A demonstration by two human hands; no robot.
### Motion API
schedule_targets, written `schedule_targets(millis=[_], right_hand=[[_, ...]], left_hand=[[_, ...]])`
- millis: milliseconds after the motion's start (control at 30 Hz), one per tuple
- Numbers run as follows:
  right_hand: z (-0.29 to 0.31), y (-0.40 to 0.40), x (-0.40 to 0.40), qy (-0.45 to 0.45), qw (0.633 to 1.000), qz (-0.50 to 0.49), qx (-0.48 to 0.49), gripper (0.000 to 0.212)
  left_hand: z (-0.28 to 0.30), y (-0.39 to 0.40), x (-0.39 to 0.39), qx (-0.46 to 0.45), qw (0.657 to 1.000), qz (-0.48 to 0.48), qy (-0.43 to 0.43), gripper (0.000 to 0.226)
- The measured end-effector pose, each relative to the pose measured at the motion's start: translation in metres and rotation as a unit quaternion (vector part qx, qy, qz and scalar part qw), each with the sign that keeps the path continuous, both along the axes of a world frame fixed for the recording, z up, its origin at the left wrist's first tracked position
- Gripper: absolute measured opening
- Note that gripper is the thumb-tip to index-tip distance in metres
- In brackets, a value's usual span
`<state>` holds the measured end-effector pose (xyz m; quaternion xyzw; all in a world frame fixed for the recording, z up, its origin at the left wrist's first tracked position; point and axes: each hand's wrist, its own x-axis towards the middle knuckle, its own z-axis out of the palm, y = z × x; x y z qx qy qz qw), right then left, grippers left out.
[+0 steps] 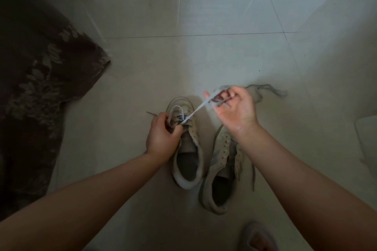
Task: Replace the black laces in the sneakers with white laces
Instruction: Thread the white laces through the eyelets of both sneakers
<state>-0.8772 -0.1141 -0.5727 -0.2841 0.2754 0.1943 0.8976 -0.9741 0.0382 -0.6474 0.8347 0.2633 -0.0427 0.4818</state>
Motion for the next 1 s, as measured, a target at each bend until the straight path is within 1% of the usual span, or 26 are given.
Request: schedule_targets(millis=[100,167,200,267,300,400,433,467,500,533,567,600,633,667,700,733,767,900,933,967,1000], right_hand=[[0.002,-0.008,0.014,-0.004,0.999,-0.05,0.011,0.038],[0.002,-0.024,0.023,-0.02,0.998,-0.053,0.018,0.025],[0.003,-0.035,0.027,-0.039,0.997,-0.06,0.03,0.027],[0.006,-0.063,0.039,-0.061,0.992,-0.092,0.057,0.042],[0.007,-0.076,0.043,-0.064,0.99,-0.112,0.053,0.043],[0.01,-0.089,0.041,-0.055,0.991,-0.122,-0.024,0.028],[0.005,-0.084,0.036,-0.038,0.992,-0.099,-0.065,0.022],[0.0,-0.076,0.031,-0.017,0.991,-0.057,-0.121,0.017],[-0.008,-0.066,0.025,0.003,0.982,0.004,-0.187,0.016],[-0.014,-0.054,0.018,0.009,0.959,0.084,-0.271,0.015],[-0.019,-0.043,0.01,-0.005,0.913,0.174,-0.37,0.011],[-0.024,-0.035,0.001,-0.038,0.848,0.263,-0.458,0.004],[-0.028,-0.028,-0.007,-0.079,0.776,0.342,-0.524,0.014],[-0.031,-0.022,-0.014,-0.122,0.707,0.409,-0.564,0.026],[-0.033,-0.016,-0.02,-0.165,0.646,0.462,-0.584,0.033],[-0.035,-0.01,-0.024,-0.206,0.591,0.498,-0.6,0.037],[-0.036,-0.005,-0.027,-0.241,0.545,0.518,-0.613,0.037],[-0.04,0.004,-0.029,-0.329,0.413,0.51,-0.679,0.02],[-0.04,0.005,-0.03,-0.347,0.39,0.511,-0.683,0.02],[-0.041,0.005,-0.03,-0.358,0.384,0.518,-0.675,0.019],[-0.039,0.003,-0.03,-0.362,0.393,0.527,-0.661,0.018]], left_hand=[[-0.003,0.004,-0.002,-0.012,1.0,0.001,0.007,0.021],[-0.004,0.004,-0.003,-0.025,1.0,0.009,0.01,0.019],[-0.005,0.004,-0.002,-0.032,0.999,0.017,0.008,0.017],[-0.006,0.004,-0.002,-0.042,0.999,0.033,-0.002,0.016],[-0.007,0.004,-0.002,-0.043,0.998,0.036,-0.003,0.016],[-0.007,0.003,-0.002,-0.032,0.999,0.028,-0.002,0.016],[-0.006,0.003,-0.002,-0.02,1.0,0.024,0.002,0.017],[-0.005,0.002,-0.002,-0.006,1.0,0.02,0.007,0.017],[-0.004,0.001,-0.002,0.005,1.0,0.014,0.009,0.018],[-0.003,0.001,-0.002,0.012,1.0,0.009,0.01,0.018],[-0.002,0.001,-0.002,0.017,1.0,0.004,0.012,0.019],[-0.001,0.001,-0.002,0.021,1.0,-0.001,0.013,0.019],[-0.001,0.002,-0.001,0.025,1.0,-0.005,0.013,0.02],[0.0,0.002,-0.001,0.028,0.999,-0.009,0.013,0.02],[0.0,0.003,-0.002,0.03,0.999,-0.011,0.012,0.02],[0.0,0.003,-0.002,0.033,0.999,-0.013,0.01,0.02],[0.0,0.004,-0.002,0.034,0.999,-0.015,0.007,0.02],[0.001,0.005,-0.002,0.03,0.999,-0.027,0.005,0.02],[0.001,0.005,-0.002,0.028,0.999,-0.029,0.006,0.02],[0.001,0.006,-0.002,0.028,0.999,-0.028,0.009,0.02],[0.001,0.006,-0.002,0.029,0.999,-0.025,0.014,0.02]])
